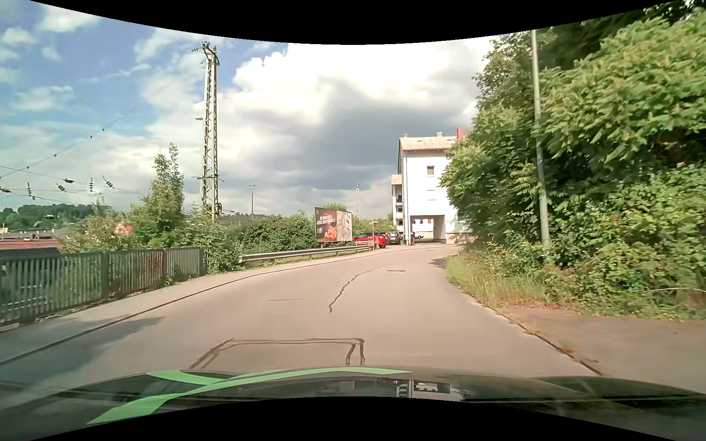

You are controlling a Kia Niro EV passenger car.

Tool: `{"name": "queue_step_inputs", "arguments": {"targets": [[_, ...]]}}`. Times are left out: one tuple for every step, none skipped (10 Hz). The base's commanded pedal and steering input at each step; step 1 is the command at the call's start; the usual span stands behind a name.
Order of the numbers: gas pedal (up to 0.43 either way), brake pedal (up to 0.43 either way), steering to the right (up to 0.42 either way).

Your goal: Follow the waypoints while adhering to traffic rules and regulations

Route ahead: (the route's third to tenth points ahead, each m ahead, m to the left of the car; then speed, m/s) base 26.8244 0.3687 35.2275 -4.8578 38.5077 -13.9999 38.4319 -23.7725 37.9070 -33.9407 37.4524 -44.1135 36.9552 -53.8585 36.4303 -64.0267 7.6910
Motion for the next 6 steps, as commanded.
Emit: {"name": "queue_step_inputs", "arguments": {"targets": [[0.0,0.0,0.007],[0.0,0.0,0.01],[0.0,0.0,0.014],[0.0,0.0,0.017],[0.0,0.0,0.02],[0.0,0.0,0.022]]}}
